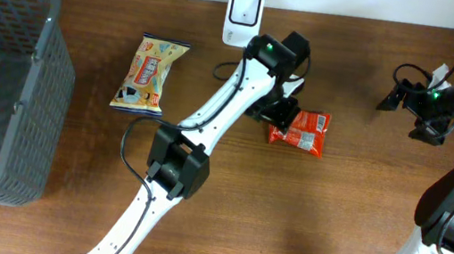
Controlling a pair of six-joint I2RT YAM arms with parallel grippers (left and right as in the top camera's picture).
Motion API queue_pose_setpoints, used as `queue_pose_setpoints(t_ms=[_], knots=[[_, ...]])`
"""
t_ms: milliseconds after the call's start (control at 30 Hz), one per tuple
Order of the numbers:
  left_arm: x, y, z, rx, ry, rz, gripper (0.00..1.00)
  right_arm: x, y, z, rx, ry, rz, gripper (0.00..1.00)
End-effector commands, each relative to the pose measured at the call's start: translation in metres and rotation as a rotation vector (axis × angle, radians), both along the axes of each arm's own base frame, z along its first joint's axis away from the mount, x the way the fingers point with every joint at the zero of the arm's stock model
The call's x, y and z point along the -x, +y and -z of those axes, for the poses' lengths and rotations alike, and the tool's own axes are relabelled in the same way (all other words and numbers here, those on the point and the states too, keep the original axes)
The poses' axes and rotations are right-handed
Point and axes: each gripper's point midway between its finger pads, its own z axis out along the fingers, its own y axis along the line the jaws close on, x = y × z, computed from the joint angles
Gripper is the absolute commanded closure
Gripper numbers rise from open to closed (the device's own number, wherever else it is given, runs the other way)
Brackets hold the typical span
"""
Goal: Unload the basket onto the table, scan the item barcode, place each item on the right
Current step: 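Lower the yellow bag onto the table left of the red bag, then move the right gripper to the red snack bag and grasp it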
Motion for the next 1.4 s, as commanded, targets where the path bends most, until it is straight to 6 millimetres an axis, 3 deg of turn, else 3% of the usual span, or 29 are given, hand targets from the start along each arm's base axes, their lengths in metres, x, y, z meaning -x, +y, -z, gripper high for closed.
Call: queue_pose_setpoints(t_ms=[0,67,100,167,267,433,500,533,567,600,667,733,833,867,933,1000,1033,1100,1133,1200,1267,1300,1367], knots=[[-0.038,0.059,-0.039,-0.091,-0.125,-0.097,0.37,-0.002,0.001,-0.006,0.01,-0.014,0.0,0.01],[-0.06,0.102,-0.081,-0.089,-0.206,-0.188,0.36,-0.002,0.0,-0.006,0.01,-0.013,0.0,0.01],[-0.07,0.122,-0.097,-0.107,-0.257,-0.229,0.31,-0.002,0.001,-0.006,0.01,-0.013,0.0,0.01],[-0.085,0.164,-0.126,-0.102,-0.311,-0.318,0.0,-0.002,0.0,-0.006,0.01,-0.013,0.0,0.01],[-0.096,0.207,-0.127,-0.118,-0.304,-0.404,0.01,-0.002,0.001,-0.006,0.01,-0.013,0.0,0.01],[-0.097,0.211,-0.127,-0.119,-0.304,-0.412,0.01,-0.029,-0.005,-0.01,0.024,-0.133,0.001,0.01],[-0.097,0.21,-0.127,-0.119,-0.304,-0.408,0.01,-0.029,0.022,-0.016,-0.092,-0.155,-0.048,0.01],[-0.097,0.21,-0.127,-0.118,-0.304,-0.409,0.01,-0.029,0.043,-0.017,-0.129,-0.192,-0.177,0.01],[-0.097,0.21,-0.127,-0.118,-0.304,-0.409,0.01,-0.024,0.068,-0.004,-0.108,-0.182,-0.306,0.01],[-0.097,0.21,-0.127,-0.119,-0.304,-0.409,0.01,-0.018,0.079,0.017,-0.039,-0.134,-0.358,0.01],[-0.097,0.209,-0.127,-0.118,-0.304,-0.408,0.01,-0.005,0.081,0.057,0.137,-0.037,-0.414,0.01],[-0.097,0.209,-0.127,-0.118,-0.304,-0.408,0.01,0.002,0.12,0.092,0.056,-0.078,-0.472,0.01],[-0.097,0.209,-0.127,-0.118,-0.304,-0.408,0.01,0.007,0.153,0.106,-0.067,-0.137,-0.504,0.01],[-0.097,0.209,-0.127,-0.118,-0.304,-0.408,0.01,0.007,0.163,0.104,-0.117,-0.16,-0.51,0.05],[-0.097,0.209,-0.127,-0.118,-0.304,-0.408,0.01,0.007,0.169,0.101,-0.148,-0.17,-0.513,0.5],[-0.097,0.209,-0.127,-0.118,-0.304,-0.408,0.01,0.01,0.166,0.1,-0.152,-0.154,-0.504,0.89],[-0.097,0.209,-0.127,-0.118,-0.304,-0.408,0.01,0.009,0.162,0.093,-0.155,-0.14,-0.493,0.96],[-0.097,0.209,-0.127,-0.118,-0.304,-0.408,0.01,0.004,0.152,0.068,-0.135,-0.109,-0.477,0.96],[-0.097,0.209,-0.127,-0.118,-0.304,-0.408,0.01,-0.001,0.137,0.044,-0.058,-0.077,-0.472,0.96],[-0.097,0.209,-0.127,-0.118,-0.304,-0.408,0.01,-0.007,0.09,-0.001,0.243,0.017,-0.371,0.96],[-0.097,0.209,-0.127,-0.118,-0.304,-0.408,0.01,0.005,0.041,-0.039,0.563,0.127,-0.127,0.96],[-0.097,0.209,-0.127,-0.118,-0.304,-0.408,0.01,0.012,0.028,-0.052,0.674,0.154,-0.057,0.96],[-0.097,0.209,-0.127,-0.118,-0.304,-0.408,0.01,0.016,0.025,-0.063,0.816,0.159,0.054,0.96]])
